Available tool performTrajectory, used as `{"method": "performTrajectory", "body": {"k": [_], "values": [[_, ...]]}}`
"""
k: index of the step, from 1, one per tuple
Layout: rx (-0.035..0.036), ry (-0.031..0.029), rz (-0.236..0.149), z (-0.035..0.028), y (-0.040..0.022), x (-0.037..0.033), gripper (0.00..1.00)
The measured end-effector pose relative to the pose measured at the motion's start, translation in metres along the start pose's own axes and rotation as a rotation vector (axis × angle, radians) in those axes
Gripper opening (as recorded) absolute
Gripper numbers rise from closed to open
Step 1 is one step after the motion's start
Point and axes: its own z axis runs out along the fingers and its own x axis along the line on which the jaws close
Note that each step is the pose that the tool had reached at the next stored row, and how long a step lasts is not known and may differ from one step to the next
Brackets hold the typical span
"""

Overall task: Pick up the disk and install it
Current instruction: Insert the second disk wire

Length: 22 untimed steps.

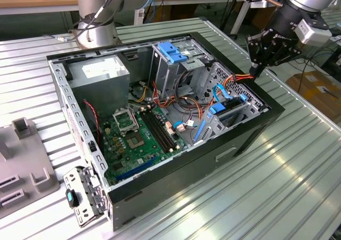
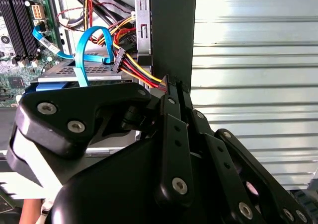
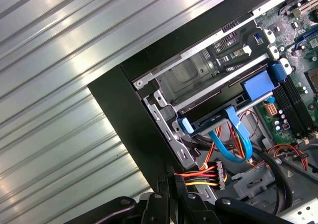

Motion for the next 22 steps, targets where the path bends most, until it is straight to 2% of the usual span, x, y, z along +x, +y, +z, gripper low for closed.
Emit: {"method": "performTrajectory", "body": {"k": [3,9,13,22], "values": [[-0.0001,0.0015,0.019,0.0,0.0001,-0.0002,0.16],[-0.0001,0.0017,0.023,0.0001,0.0001,-0.0002,0.16],[-0.0002,0.0039,0.055,0.0002,0.0001,-0.0002,0.16],[-0.0002,0.004,0.055,0.0002,0.0001,-0.0002,0.16]]}}
